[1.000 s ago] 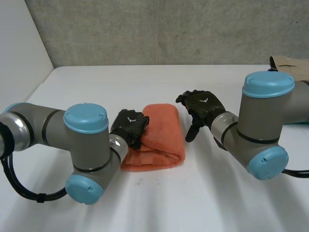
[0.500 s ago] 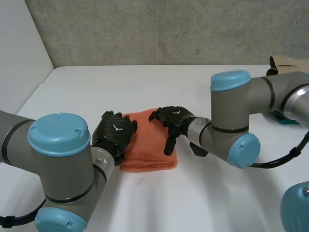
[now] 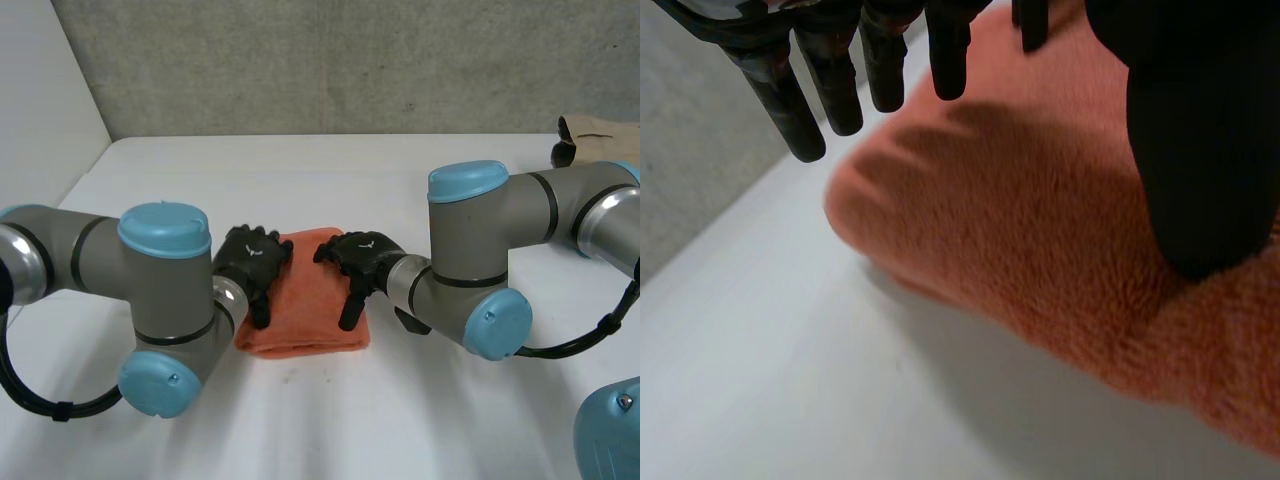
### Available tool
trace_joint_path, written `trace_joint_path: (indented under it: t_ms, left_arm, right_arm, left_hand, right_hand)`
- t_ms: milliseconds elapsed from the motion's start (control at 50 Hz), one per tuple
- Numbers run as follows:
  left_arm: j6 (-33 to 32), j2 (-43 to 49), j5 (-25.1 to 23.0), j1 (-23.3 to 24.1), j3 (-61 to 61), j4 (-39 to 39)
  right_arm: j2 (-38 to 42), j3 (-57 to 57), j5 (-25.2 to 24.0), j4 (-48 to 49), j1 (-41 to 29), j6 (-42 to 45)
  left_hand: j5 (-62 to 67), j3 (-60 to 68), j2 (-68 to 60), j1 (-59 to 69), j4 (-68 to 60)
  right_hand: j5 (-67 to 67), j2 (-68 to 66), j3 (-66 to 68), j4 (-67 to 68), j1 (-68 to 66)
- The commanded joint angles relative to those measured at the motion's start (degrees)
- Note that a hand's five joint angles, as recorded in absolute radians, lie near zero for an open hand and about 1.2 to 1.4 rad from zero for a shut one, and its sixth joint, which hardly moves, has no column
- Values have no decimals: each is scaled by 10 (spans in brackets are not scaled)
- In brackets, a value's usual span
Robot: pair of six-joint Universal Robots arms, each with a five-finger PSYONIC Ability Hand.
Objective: Fold the laundry.
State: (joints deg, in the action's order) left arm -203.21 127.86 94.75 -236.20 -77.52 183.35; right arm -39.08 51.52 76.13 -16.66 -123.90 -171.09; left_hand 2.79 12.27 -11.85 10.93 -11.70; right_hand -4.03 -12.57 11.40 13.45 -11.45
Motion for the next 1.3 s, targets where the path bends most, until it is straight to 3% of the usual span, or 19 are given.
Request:
trace_joint_path:
  t_ms: [20, 160, 280, 340, 480, 540, 580, 760, 880, 1160, 1220, 1300]
  left_arm:
    - [-3, 11, 3, -19, 1, -19]
    - [4, -69, -3, -14, -6, -19]
    - [6, -141, -18, -14, -7, -14]
    - [7, -168, -65, -18, -7, -15]
    - [25, -207, -284, -70, -19, -58]
    - [47, -219, -352, -87, -20, -78]
    - [58, -222, -368, -92, -20, -80]
    - [73, -223, -367, -93, -24, -79]
    - [72, -223, -367, -92, -26, -79]
    - [74, -224, -367, -95, -24, -79]
    - [73, -224, -367, -95, -24, -79]
    - [73, -227, -367, -97, -24, -79]
  right_arm:
    - [-5, 11, 19, 8, -4, 37]
    - [-83, 83, 70, 70, -24, 72]
    - [-155, 181, 82, 123, -51, 74]
    - [-182, 256, 83, 157, -67, 68]
    - [-164, 322, 88, 266, -114, 71]
    - [-127, 317, 98, 300, -116, 75]
    - [-114, 308, 109, 312, -116, 79]
    - [-55, 250, 125, 335, -117, 108]
    - [-50, 242, 121, 354, -117, 124]
    - [-34, 199, 96, 356, -116, 124]
    - [-27, 187, 96, 356, -116, 125]
    - [-24, 168, 93, 352, -108, 126]
  left_hand:
    - [-17, -12, 8, 1, 6]
    - [-17, -12, 8, 1, 6]
    - [-19, -14, 10, 0, 8]
    - [-17, -12, 8, 1, 6]
    - [-16, -10, 6, 3, 5]
    - [-14, -9, 5, 5, 3]
    - [-12, -7, 3, 6, 1]
    - [-12, -7, 3, 6, 1]
    - [-12, -7, 3, 6, 1]
    - [-12, -7, 3, 6, 1]
    - [-12, -7, 3, 6, 1]
    - [-12, -7, 3, 6, 1]
  right_hand:
    - [40, 26, -14, -35, 15]
    - [40, 26, -14, -35, 15]
    - [40, 26, -14, -35, 15]
    - [40, 26, -14, -35, 15]
    - [40, 26, -14, -35, 15]
    - [40, 26, -14, -35, 15]
    - [40, 26, -14, -35, 15]
    - [6, -9, 20, 0, -20]
    - [-201, -216, 227, 207, -227]
    - [-223, -237, 249, 229, -249]
    - [-345, -360, 372, 351, -371]
    - [-659, -673, 685, 665, -685]
